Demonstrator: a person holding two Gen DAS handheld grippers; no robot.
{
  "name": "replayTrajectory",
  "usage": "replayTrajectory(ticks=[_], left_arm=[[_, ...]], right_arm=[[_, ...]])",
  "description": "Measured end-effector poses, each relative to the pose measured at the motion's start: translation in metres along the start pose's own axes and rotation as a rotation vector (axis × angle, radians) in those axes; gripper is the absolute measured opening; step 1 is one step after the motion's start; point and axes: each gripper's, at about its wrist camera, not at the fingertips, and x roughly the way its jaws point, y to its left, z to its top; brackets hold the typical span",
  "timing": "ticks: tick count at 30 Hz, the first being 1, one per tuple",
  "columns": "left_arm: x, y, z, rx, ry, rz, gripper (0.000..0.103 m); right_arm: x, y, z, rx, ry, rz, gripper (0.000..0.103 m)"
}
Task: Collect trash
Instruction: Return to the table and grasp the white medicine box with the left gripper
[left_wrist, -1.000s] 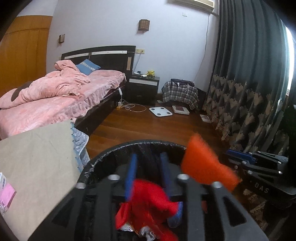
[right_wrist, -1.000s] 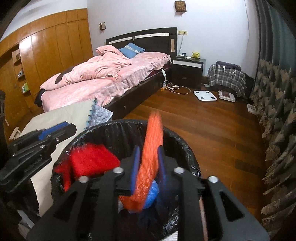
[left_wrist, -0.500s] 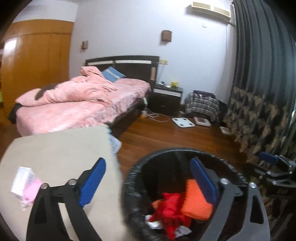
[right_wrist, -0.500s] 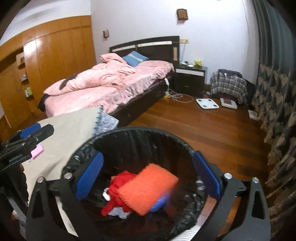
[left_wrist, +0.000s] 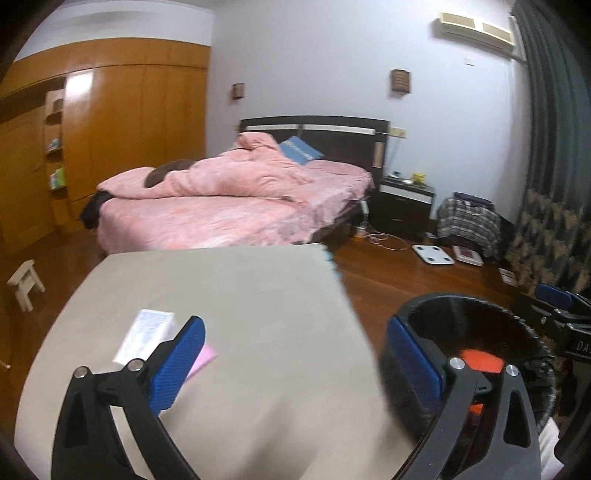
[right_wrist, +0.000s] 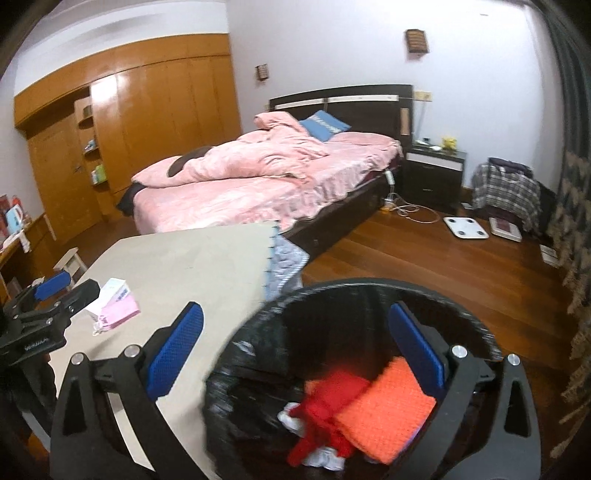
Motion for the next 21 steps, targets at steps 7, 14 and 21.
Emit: replayTrajectory(ticks=[7, 14, 21], left_arm=[[0.002, 0.055, -0.011, -0.038, 0.012, 0.105, 0.097], [0.018, 0.097, -0.021, -0.051, 0.034, 0.189, 0.097], [0.052, 0.137, -0.032, -0.072, 0.091, 0.246, 0.097]], right_arm=[[0.036, 0.055, 0.012, -0.044, 0.013, 0.072, 0.098], [0.072, 0.099, 0.013, -0.079, 0.043, 0.119, 0.098], [0.109, 0.132, 0.005, -0.107, 0.086, 0.141, 0.098]])
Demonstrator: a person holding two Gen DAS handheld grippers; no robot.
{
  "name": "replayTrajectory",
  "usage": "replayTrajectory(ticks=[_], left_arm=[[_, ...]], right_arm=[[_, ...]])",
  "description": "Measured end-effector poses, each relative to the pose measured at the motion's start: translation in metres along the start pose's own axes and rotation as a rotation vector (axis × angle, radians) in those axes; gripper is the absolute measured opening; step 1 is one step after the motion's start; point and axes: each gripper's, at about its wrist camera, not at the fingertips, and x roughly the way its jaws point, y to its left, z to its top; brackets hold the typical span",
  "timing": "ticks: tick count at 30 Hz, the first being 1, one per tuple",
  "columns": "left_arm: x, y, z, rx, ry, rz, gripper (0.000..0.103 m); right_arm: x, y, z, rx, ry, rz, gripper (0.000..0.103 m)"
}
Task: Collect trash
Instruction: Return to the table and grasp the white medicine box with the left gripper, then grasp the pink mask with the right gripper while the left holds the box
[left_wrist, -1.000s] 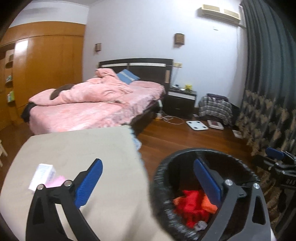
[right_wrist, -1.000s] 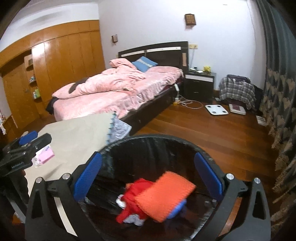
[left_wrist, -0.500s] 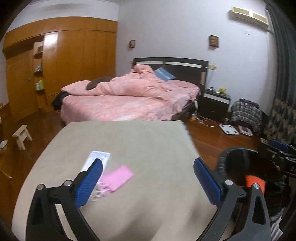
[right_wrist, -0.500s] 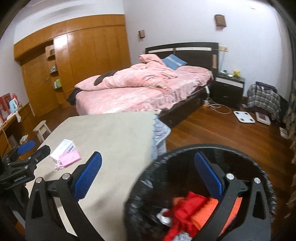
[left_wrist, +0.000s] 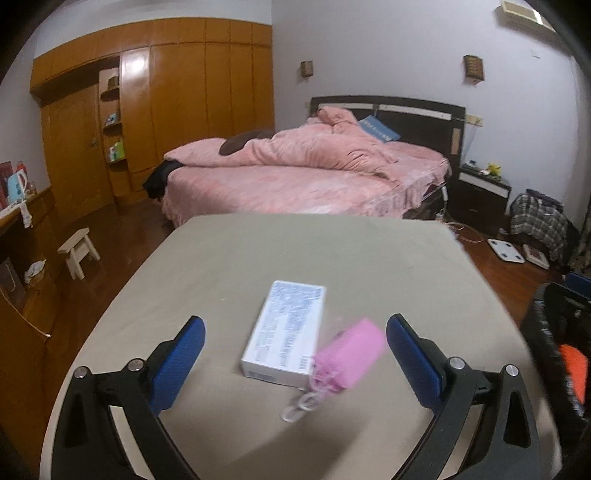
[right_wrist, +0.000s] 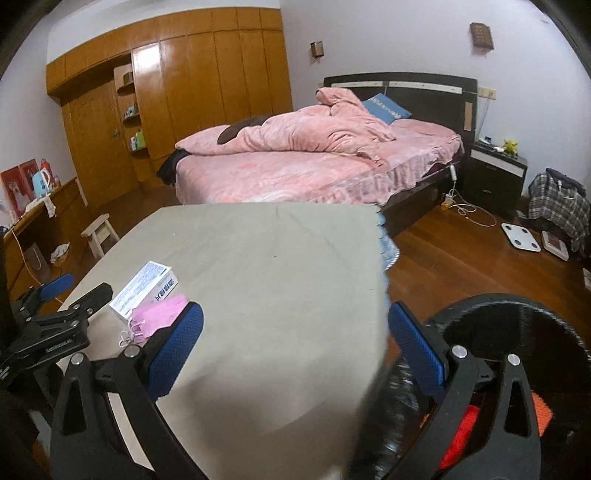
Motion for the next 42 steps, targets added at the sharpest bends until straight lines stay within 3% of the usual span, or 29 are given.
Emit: replayTrajectory(ticks=[8, 20, 23, 27, 35, 42], left_arm=[[0.049, 0.02, -0.005, -0.038, 0.105, 0.012, 0.091], [0.079, 0.025, -0.007, -0.059, 0.21, -0.072, 0.076], [0.084, 0.024, -0.009, -0.055, 0.241, -0.086, 0.06], [0.08, 0.028, -0.008, -0.076, 0.228, -0.091, 0.058], [0.044, 0.051, 0.003, -0.112, 0.123, -0.058, 0.055], [0.033, 0.073, -0.007, -0.103, 0.132, 0.0, 0.055]], right_arm=[[0.042, 0.02, 0.003, -0.02, 0.035, 0.014, 0.098], [0.069, 0.033, -0.003, -0.038, 0.078, 0.016, 0.098], [0.071, 0.035, -0.004, -0.044, 0.081, 0.017, 0.098], [0.071, 0.036, -0.005, -0.049, 0.086, 0.024, 0.098], [0.075, 0.048, -0.005, -0.062, 0.095, 0.043, 0.098], [0.092, 0.085, -0.011, -0.111, 0.134, 0.094, 0.098]])
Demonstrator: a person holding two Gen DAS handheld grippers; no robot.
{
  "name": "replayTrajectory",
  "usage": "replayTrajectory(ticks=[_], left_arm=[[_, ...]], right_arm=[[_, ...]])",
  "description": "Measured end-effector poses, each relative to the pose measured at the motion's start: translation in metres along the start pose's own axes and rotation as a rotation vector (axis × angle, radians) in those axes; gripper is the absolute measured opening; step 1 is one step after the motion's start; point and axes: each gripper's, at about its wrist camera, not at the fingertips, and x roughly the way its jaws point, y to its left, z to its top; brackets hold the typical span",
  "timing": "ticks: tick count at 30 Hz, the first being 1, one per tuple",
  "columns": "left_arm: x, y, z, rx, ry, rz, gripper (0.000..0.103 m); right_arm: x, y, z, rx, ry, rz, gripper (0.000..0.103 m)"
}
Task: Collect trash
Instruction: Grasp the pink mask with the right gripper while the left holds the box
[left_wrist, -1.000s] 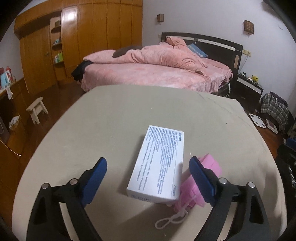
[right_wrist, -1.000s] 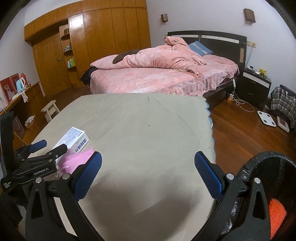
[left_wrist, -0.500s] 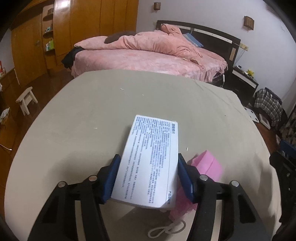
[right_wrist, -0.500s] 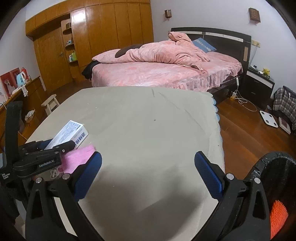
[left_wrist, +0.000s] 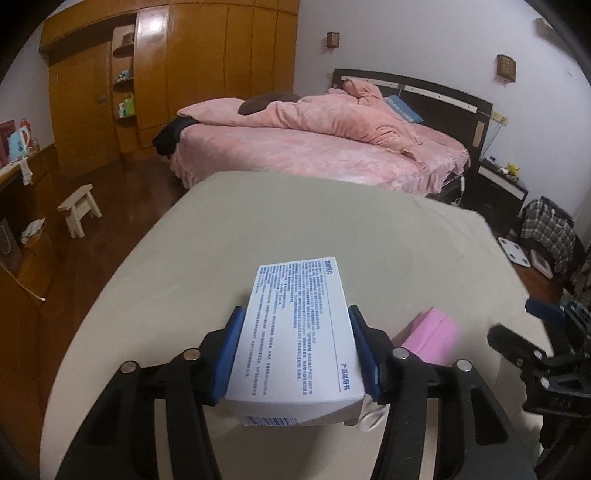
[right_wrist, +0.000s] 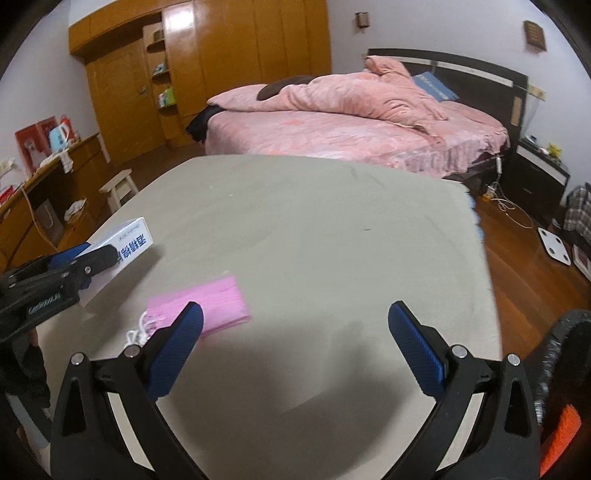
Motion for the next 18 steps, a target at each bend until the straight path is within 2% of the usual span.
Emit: replayTrajectory(ticks=[10, 12, 15, 18], left_arm=[[-0.002, 0.025, -0.015, -0.027, 0.001, 0.065, 0.055], [0.0, 0.027, -0.017, -0.032, 0.008, 0.064, 0.055], [0.003, 0.029, -0.019, -0.034, 0.022, 0.065, 0.055], [0.005, 0.029, -0.019, -0.035, 0.038, 0.058, 0.055]], right_arm=[[0.035, 0.032, 0.009, -0.009, 0.062, 0.018, 0.096], [0.039, 0.038, 0.009, -0.031, 0.08, 0.022, 0.086], [0.045, 0.042, 0.006, -0.049, 0.117, 0.022, 0.082], [0.052, 0.047, 0.005, -0.062, 0.153, 0.049, 0.068]])
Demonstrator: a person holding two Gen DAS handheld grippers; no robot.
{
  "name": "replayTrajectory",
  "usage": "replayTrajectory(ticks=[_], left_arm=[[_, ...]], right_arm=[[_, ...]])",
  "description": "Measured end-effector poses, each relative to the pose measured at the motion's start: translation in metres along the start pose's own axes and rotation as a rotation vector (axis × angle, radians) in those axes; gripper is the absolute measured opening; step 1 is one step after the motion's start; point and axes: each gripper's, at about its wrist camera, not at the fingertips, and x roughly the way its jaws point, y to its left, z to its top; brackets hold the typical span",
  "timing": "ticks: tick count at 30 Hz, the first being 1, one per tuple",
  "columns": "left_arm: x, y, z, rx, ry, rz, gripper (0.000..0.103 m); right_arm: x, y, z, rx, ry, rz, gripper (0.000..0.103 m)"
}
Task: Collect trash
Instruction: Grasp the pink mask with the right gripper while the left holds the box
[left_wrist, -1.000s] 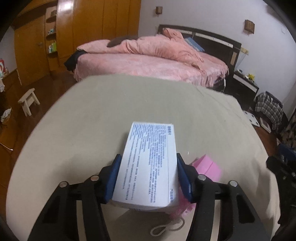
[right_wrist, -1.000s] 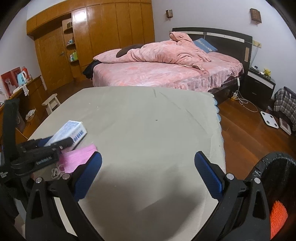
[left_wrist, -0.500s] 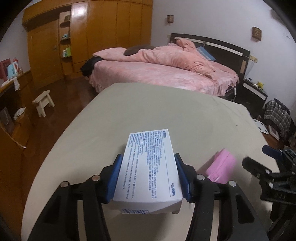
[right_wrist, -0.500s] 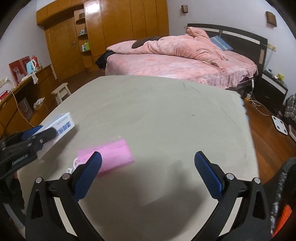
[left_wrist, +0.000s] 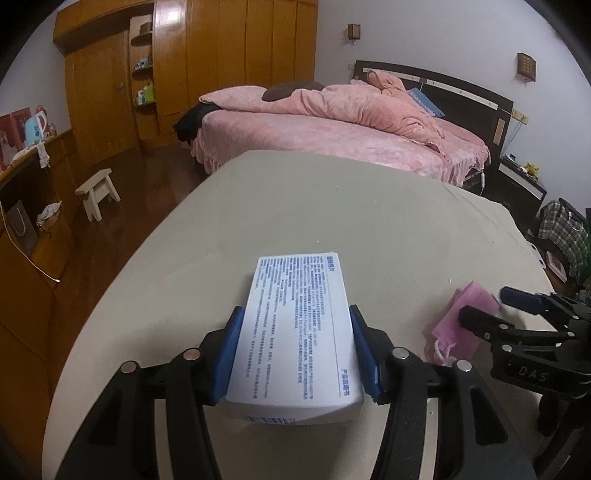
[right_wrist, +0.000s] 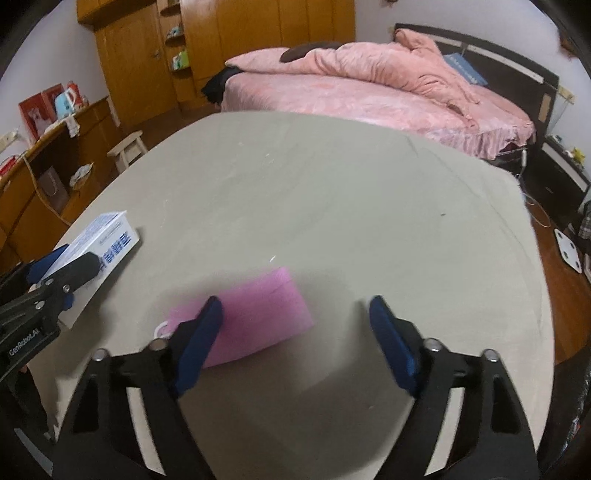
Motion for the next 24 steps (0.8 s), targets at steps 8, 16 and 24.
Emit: replayTrajectory(ticks=[8, 16, 24], left_arm=[[0.003, -0.001, -0.002, -0.003, 0.02, -0.005, 0.054], [-0.02, -0.014, -0.001, 0.004, -0.032, -0.03, 0.054], [-0.049, -0.042, 0.008, 0.031, -0.082, -0.049, 0.054]], right_arm=[[-0.007, 0.01, -0.005, -0.015, -0.005, 0.104, 0.02], [-0.042, 0.003, -0.001, 0.01, -0.071, 0.129, 0.011], [-0.087, -0.017, 0.002, 0.018, -0.151, 0.12, 0.01]])
